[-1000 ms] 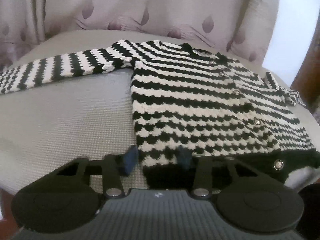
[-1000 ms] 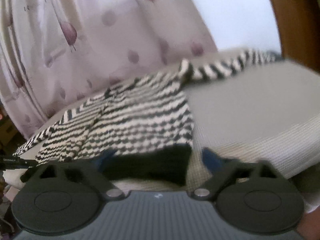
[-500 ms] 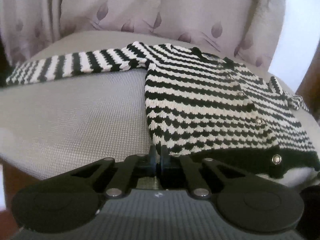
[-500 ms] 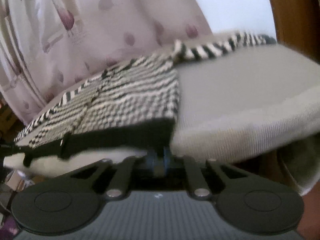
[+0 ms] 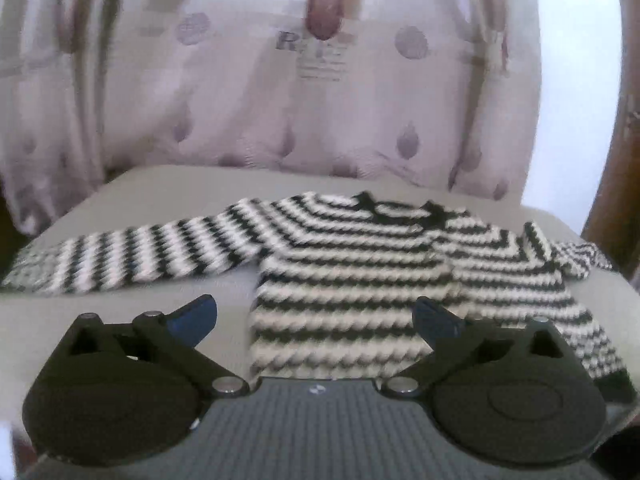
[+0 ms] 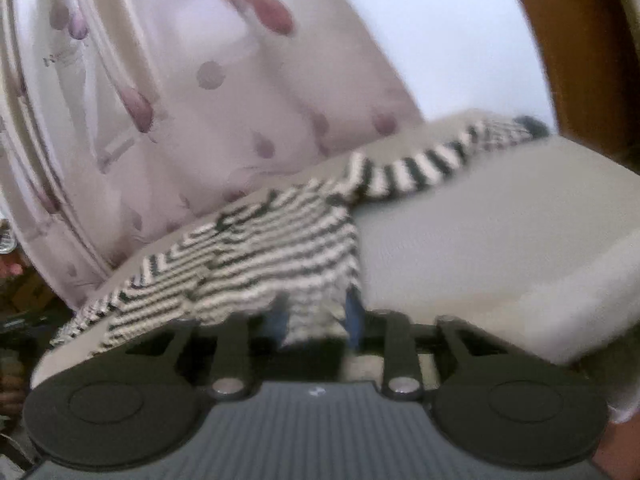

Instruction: Fold small clothes

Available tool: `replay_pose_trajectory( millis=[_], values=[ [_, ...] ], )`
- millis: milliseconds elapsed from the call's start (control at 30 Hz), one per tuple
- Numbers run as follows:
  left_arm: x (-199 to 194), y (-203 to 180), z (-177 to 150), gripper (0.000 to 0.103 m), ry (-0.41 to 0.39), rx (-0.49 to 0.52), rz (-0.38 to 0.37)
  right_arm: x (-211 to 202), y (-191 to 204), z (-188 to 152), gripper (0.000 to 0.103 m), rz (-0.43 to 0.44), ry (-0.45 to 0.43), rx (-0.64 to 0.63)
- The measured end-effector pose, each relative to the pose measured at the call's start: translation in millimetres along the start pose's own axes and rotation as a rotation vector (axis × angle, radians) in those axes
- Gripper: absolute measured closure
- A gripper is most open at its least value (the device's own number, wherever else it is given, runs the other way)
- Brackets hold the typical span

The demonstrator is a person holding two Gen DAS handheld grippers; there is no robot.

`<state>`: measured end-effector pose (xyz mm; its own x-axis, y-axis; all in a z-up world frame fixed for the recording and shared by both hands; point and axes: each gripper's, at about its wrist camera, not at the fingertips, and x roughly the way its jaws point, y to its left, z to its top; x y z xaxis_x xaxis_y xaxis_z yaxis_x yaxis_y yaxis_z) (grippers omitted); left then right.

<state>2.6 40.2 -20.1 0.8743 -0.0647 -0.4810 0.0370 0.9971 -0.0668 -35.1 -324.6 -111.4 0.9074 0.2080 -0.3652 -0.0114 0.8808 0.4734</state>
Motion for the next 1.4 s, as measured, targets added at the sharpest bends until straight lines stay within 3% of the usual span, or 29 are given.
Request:
replay_pose_trajectory(
  millis=[133,233,400,433,567,733,800,867,900,933,967,1100,1133,1200,1233,1300,1333,1400],
  values=[
    [60.1,-22.3,14.4,0.001,-0.08,0.033,-0.032,59.6,26.2,56.2,0.063,0.091,0.008,-0.16],
    [109.8,-29.2,17.5,0.007,-0.033,0.017,-0.105,130.9,26.5,111.7,0.064,0.147,0.051,-0.249],
    [166.5,-32.0,6.8,0.005,0.054,-0.018,-0.183,264.9,2.7,178.8,0.063,0.105,0.176,-0.305],
    [173.5,-30.8,5.0,0.004,0.074,-0.034,-0.196,291.9,-2.1,186.6,0.062,0.101,0.206,-0.31],
    [188.7,-15.8,2.2,0.0,0.136,-0.145,-0.247,367.1,-12.0,193.9,0.035,0.14,0.283,-0.316],
    [188.4,-14.8,1.7,0.0,0.119,-0.17,-0.258,433.2,-16.2,184.2,0.035,0.155,0.393,-0.386],
    [188.0,-16.7,2.3,0.0,0.117,-0.161,-0.253,445.8,-19.0,176.4,0.034,0.21,0.449,-0.385],
    [188.4,-16.3,2.6,0.0,0.117,-0.166,-0.252,439.7,-13.4,166.5,0.037,0.222,0.42,-0.469],
    [189.1,-15.7,2.8,0.0,0.118,-0.17,-0.254,435.4,-10.7,163.2,0.047,0.203,0.402,-0.503],
    [189.0,-15.5,2.9,0.0,0.117,-0.176,-0.253,432.0,-9.6,162.4,0.068,0.184,0.386,-0.512],
    [189.1,-15.8,3.0,0.0,0.116,-0.179,-0.251,428.8,-7.7,161.2,0.077,0.174,0.372,-0.515],
    [189.0,-15.3,2.8,0.0,0.114,-0.182,-0.249,421.6,6.9,151.6,0.079,0.02,0.263,-0.65],
    [188.8,-14.7,2.6,0.0,0.112,-0.185,-0.25,424.6,2.3,151.9,0.079,-0.032,0.242,-0.64],
    [188.5,-12.2,2.2,0.0,0.112,-0.187,-0.25,429.9,-8.8,155.9,0.078,0.014,0.256,-0.509],
    [187.8,-11.2,1.7,0.0,0.111,-0.189,-0.251,429.1,-9.0,156.4,0.076,0.052,0.256,-0.485],
    [188.1,-11.4,1.9,0.0,0.111,-0.188,-0.249,424.7,-0.3,153.7,0.052,0.066,0.262,-0.554],
    [188.5,-12.8,2.2,0.0,0.111,-0.188,-0.245,419.0,-0.3,154.2,0.027,0.036,0.242,-0.573],
    [189.1,-14.8,2.5,0.0,0.11,-0.191,-0.238,397.8,-14.1,164.9,0.023,0.035,0.156,-0.489]
  ],
)
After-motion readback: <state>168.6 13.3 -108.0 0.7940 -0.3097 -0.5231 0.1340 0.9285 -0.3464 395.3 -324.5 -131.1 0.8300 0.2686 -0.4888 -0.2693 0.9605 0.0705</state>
